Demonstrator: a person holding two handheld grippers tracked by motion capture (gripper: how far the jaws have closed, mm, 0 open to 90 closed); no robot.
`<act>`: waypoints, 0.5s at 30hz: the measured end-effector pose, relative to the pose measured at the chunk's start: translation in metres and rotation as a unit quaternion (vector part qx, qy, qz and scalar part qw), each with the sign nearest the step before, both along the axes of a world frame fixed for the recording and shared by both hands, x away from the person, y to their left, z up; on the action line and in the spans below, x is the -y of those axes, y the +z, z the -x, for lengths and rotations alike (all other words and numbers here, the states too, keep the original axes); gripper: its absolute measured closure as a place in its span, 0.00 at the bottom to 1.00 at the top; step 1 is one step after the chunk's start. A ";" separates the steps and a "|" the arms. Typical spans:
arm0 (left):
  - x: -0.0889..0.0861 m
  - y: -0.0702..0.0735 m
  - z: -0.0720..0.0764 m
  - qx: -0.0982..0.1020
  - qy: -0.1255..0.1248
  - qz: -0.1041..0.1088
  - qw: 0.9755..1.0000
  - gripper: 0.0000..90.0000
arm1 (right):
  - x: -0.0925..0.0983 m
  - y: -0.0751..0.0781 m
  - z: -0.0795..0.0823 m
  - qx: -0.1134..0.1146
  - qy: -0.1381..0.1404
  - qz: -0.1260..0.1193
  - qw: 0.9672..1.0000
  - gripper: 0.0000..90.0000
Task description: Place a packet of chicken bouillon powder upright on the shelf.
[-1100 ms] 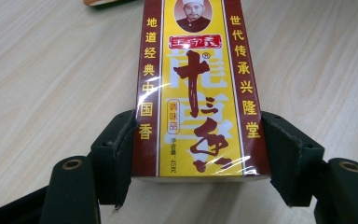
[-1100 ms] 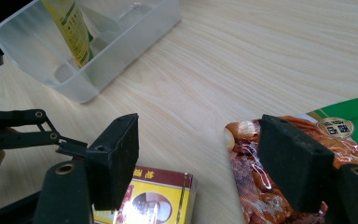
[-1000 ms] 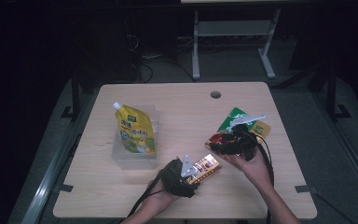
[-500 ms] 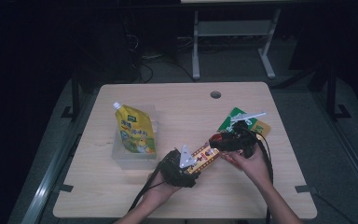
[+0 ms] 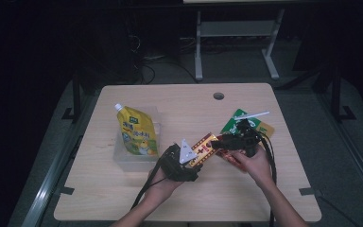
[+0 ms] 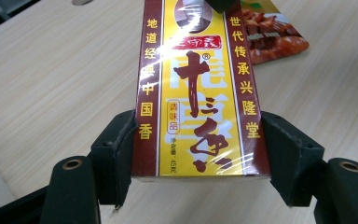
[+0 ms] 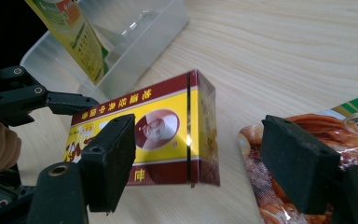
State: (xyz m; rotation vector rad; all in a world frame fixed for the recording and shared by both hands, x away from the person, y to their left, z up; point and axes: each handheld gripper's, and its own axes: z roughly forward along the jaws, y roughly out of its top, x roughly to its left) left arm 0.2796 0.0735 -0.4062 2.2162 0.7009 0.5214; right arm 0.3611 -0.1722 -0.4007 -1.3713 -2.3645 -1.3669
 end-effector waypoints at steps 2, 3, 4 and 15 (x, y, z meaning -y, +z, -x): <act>-0.001 0.001 0.000 0.003 0.003 0.004 1.000 0.36 | -0.001 -0.002 -0.001 -0.010 0.000 -0.007 1.000 0.28; -0.001 0.002 -0.001 0.008 0.003 0.005 1.000 0.36 | -0.001 -0.003 -0.002 -0.014 0.003 -0.010 1.000 0.26; -0.002 0.002 -0.001 0.010 0.005 0.007 1.000 0.36 | -0.001 -0.004 -0.003 -0.022 0.005 -0.019 1.000 0.26; -0.001 0.001 -0.002 0.016 0.016 0.011 1.000 0.36 | -0.015 -0.007 -0.007 -0.056 0.029 -0.049 0.997 0.36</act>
